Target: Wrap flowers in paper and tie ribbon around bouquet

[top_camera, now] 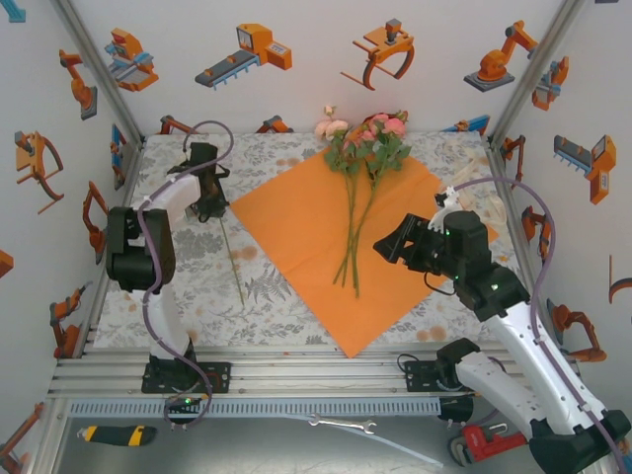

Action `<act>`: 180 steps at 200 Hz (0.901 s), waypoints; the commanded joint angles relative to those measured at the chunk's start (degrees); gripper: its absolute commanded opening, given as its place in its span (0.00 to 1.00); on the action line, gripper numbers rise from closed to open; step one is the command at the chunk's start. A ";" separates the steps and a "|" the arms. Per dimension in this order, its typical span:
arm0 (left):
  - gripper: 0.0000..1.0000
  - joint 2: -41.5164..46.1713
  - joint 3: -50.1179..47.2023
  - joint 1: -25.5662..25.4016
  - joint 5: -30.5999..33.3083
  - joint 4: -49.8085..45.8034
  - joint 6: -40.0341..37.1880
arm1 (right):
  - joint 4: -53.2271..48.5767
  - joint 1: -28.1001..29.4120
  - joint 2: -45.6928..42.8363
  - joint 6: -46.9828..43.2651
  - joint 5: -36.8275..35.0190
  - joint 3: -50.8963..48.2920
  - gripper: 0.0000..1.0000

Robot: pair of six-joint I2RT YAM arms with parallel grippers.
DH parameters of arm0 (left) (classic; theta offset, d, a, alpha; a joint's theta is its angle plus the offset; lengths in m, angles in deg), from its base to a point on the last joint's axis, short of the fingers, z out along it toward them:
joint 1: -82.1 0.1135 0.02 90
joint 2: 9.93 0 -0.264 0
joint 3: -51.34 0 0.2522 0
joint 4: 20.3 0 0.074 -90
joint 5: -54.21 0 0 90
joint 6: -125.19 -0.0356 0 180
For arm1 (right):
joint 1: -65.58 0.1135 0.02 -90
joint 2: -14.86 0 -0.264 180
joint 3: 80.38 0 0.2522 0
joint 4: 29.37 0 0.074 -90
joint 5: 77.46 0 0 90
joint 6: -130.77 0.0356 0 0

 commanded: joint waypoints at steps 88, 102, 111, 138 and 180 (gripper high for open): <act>0.00 -15.52 38.27 -31.06 -17.51 14.78 3.01 | 1.51 0.59 -2.08 1.79 -0.52 -0.88 0.67; 0.00 -21.78 44.61 -32.30 -18.77 15.00 6.74 | 0.99 0.59 -3.32 1.59 -1.14 -1.51 0.67; 0.00 -25.33 48.17 -32.83 -19.21 14.85 8.66 | 0.70 0.62 -3.81 1.44 -1.39 -1.76 0.67; 0.00 -33.05 55.89 -33.64 -18.11 11.07 10.01 | -0.15 0.65 -3.82 0.47 -1.30 -1.59 0.67; 0.00 -34.14 52.52 -33.74 -12.88 8.90 6.91 | -0.22 0.60 -3.62 -0.26 -1.82 -2.06 0.68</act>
